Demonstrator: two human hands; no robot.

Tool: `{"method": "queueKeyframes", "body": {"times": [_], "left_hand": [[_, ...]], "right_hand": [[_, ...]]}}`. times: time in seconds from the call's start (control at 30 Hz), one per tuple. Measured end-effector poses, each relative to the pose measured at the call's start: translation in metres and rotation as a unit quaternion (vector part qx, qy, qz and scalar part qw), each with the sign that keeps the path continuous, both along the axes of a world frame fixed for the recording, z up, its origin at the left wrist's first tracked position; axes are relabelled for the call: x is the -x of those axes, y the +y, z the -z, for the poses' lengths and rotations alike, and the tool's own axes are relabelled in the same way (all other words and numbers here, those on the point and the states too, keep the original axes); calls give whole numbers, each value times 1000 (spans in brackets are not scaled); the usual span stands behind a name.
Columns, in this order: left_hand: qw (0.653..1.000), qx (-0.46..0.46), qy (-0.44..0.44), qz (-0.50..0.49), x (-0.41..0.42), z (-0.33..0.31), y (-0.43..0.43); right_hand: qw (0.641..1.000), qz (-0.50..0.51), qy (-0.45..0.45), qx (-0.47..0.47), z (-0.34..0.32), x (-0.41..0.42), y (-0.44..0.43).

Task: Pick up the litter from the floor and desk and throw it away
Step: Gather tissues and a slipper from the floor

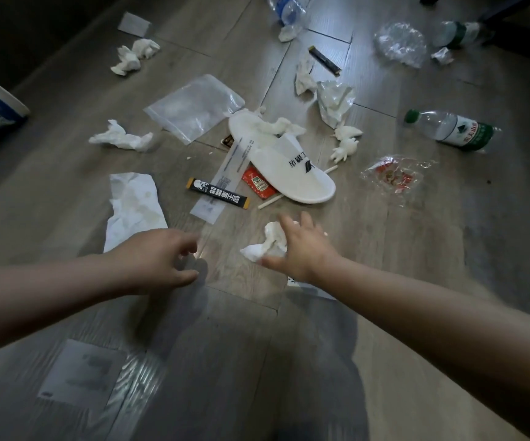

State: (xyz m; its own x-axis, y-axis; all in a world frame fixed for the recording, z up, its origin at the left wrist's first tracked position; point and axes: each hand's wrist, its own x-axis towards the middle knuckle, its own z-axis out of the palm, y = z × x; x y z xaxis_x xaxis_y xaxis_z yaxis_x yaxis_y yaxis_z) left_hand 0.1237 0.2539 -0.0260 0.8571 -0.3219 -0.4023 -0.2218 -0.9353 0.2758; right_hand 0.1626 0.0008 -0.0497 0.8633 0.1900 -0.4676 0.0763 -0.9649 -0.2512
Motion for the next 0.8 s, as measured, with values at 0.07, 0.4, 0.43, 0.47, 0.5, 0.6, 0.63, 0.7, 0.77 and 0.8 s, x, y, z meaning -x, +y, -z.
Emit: {"method": "queueKeyframes", "body": {"times": [0.07, 0.4, 0.43, 0.47, 0.5, 0.6, 0.63, 0.7, 0.77, 0.8], "left_hand": [[1000, -9, 3, -5, 1, 0, 4], [1000, -16, 5, -5, 3, 3, 6], [1000, -15, 6, -2, 4, 4, 4], [1000, -13, 8, -1, 4, 4, 3], [1000, -11, 9, 0, 5, 4, 1], [1000, -13, 13, 8, 6, 4, -3], [1000, -14, 14, 11, 6, 4, -4], [1000, -15, 16, 13, 8, 5, -5], [1000, -15, 19, 16, 9, 4, -5], [1000, -16, 20, 17, 9, 4, -6]], "right_hand": [[999, -46, 14, 11, 4, 3, 1], [986, -146, 69, 42, 2, 31, -63], [982, -164, 75, 54, 2, 37, -69], [978, -183, 75, 69, 2, 42, -75], [973, -201, 69, 85, 3, 46, -78], [963, -238, 38, 123, 6, 55, -83], [961, -242, 26, 130, 7, 56, -83], [963, -236, 10, 126, 8, 57, -85], [970, -221, 5, 105, 8, 59, -88], [972, -212, 8, 96, 7, 59, -89]]}}
